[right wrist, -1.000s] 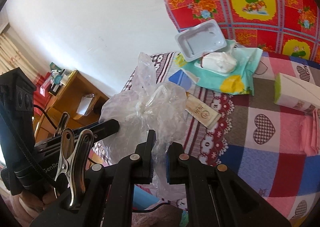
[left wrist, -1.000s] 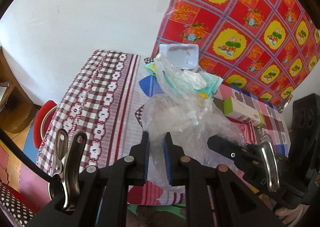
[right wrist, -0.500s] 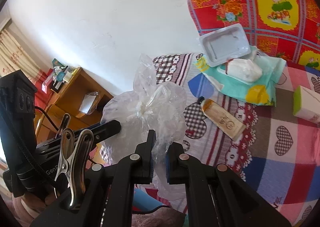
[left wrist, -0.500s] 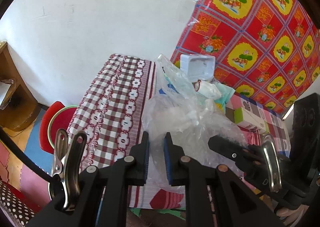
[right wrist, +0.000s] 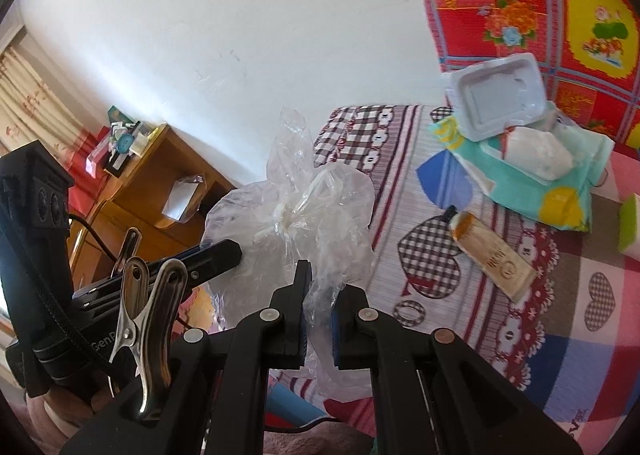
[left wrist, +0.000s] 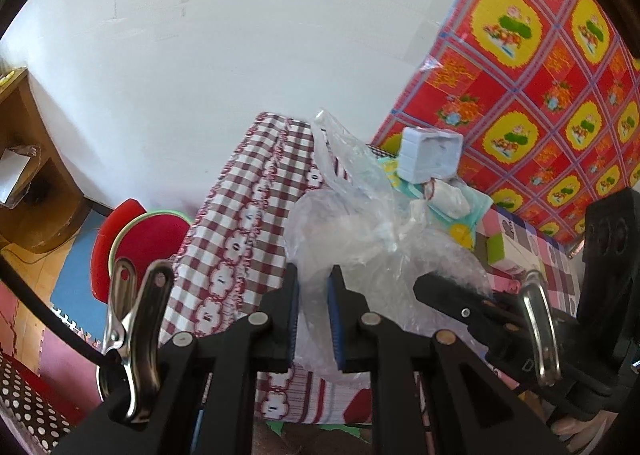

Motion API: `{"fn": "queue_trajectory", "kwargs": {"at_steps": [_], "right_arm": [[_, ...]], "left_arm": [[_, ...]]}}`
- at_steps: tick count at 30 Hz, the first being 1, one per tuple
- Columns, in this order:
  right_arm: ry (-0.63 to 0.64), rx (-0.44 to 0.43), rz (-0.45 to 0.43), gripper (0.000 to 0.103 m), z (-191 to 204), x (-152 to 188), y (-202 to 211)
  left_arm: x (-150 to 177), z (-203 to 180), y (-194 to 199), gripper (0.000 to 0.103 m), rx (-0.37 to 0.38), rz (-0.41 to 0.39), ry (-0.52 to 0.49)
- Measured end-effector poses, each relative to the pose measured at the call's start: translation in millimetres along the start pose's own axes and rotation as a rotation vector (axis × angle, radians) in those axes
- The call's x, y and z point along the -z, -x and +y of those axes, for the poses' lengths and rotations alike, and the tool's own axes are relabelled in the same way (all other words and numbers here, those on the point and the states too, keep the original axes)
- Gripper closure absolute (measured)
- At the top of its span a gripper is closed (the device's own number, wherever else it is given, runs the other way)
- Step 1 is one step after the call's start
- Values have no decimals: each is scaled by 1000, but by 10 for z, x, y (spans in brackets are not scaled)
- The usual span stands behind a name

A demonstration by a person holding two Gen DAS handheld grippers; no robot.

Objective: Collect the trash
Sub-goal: 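Lift the clear plastic bag and carry it toward the red bucket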

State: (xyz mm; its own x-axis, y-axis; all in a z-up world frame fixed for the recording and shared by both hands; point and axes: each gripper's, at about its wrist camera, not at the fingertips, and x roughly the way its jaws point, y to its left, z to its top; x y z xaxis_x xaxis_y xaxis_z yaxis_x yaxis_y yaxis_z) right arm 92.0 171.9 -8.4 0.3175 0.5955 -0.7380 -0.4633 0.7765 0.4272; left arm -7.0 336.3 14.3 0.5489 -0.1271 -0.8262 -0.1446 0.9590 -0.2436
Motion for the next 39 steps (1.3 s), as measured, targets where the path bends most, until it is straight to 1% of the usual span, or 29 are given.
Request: {"fn": "queue_trajectory", "kwargs": {"at_steps": [5,11,15,21,27,35,39], "right_arm": [[15,-3,15,94,137,-63,-172],[30,-23,45,94,289,-164,-416],[60,-25,70,94,444,-216,-593],[106,-31,103,94,666,-336,-885],[154,-45,135,94,919,-478,-1201],[220,-51,204,94,1234,-582,-1673],[234,-48,250,94,1313,-595,-1927]], "left_arm": [[-35,195,-6,89,-10,5,24],[-92,485,0,89,-39,-2,60],[-121,693,-26,89,-48,2,100],[-190,991,-30,89,-65,-11,130],[-284,1323,-59,89,-107,-18,156],[-372,1741,-173,89,-144,-7,199],[-375,1958,-243,89,-129,6,226]]}}
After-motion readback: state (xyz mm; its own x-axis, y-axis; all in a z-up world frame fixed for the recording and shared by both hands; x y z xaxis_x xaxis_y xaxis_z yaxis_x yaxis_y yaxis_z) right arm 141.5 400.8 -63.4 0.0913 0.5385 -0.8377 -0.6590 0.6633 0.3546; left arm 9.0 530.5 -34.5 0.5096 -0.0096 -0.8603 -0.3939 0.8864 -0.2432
